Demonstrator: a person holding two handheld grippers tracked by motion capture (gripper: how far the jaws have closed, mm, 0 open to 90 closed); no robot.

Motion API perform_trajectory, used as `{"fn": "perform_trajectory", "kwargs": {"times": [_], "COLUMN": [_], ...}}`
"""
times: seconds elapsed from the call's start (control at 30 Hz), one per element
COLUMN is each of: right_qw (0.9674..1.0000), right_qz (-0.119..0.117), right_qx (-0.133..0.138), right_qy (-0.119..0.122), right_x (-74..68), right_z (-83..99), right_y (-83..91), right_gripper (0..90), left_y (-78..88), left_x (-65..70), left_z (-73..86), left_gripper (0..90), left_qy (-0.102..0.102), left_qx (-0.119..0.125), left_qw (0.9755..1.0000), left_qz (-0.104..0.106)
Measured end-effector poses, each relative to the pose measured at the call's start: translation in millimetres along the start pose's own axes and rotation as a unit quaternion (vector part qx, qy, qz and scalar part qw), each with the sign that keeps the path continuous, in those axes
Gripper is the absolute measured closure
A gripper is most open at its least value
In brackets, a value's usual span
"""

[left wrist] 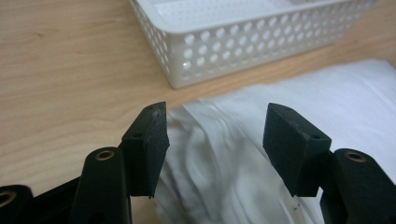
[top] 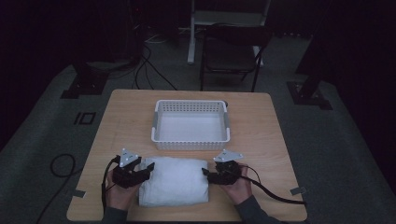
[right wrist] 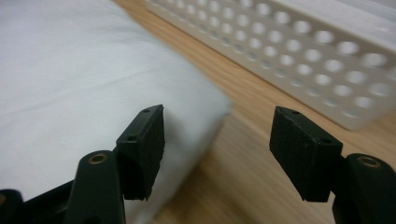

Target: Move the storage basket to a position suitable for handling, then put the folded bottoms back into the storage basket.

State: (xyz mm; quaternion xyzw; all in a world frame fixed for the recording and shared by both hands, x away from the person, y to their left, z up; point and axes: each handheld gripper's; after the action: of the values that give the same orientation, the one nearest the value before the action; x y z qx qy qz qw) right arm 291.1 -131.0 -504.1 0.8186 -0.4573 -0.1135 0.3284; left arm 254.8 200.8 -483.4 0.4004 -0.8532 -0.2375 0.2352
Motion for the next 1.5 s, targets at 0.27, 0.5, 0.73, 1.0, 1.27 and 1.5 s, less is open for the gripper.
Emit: {"fn": "perform_trajectory", "kwargs": {"times": [0.27,0.5,0.73,1.0,1.27,1.5], "right_qw": [0.9999,0.9995,0.9988,0.9989,0.9988,0.9991], "right_qz": [-0.008,-0.020,-0.027,-0.012,0.002,0.005], "right_qx": [-0.011,-0.024,-0.040,-0.045,-0.048,-0.042], "right_qy": [0.003,0.001,0.007,0.008,0.010,0.007], "right_x": [-5.9,-8.7,-9.6,-7.5,-5.2,-3.0], "right_z": [5.2,7.6,9.5,9.2,8.8,9.9], "right_y": [-3.0,-9.6,-18.4,-23.0,-25.6,-21.2], "right_gripper": [33.6,32.6,32.7,32.9,33.2,34.3], "left_y": [-3.2,-7.9,-16.1,-24.5,-35.7,-33.6], "left_x": [0.2,2.7,2.8,-0.4,-0.3,0.8], "left_z": [10.5,22.1,28.1,26.0,20.1,16.4], "left_gripper": [39.2,39.6,40.2,42.7,43.4,43.3], "left_qy": [-0.006,-0.010,0.002,0.008,0.001,0.002], "left_qx": [-0.015,-0.033,-0.036,-0.034,-0.033,-0.026], "left_qw": [0.9999,0.9994,0.9993,0.9994,0.9995,0.9997], "left_qz": [0.005,-0.003,-0.008,0.001,0.001,0.000]}}
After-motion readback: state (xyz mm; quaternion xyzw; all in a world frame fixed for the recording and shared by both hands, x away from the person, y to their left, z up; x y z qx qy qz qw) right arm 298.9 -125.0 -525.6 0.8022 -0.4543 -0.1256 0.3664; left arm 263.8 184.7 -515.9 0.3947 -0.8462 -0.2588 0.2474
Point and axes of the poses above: each handheld gripper's, and its own axes: y roughly backward along the jaws, z roughly out of its underside, x roughly to its right, and after that the axes turned 13 degrees about z, right-handed
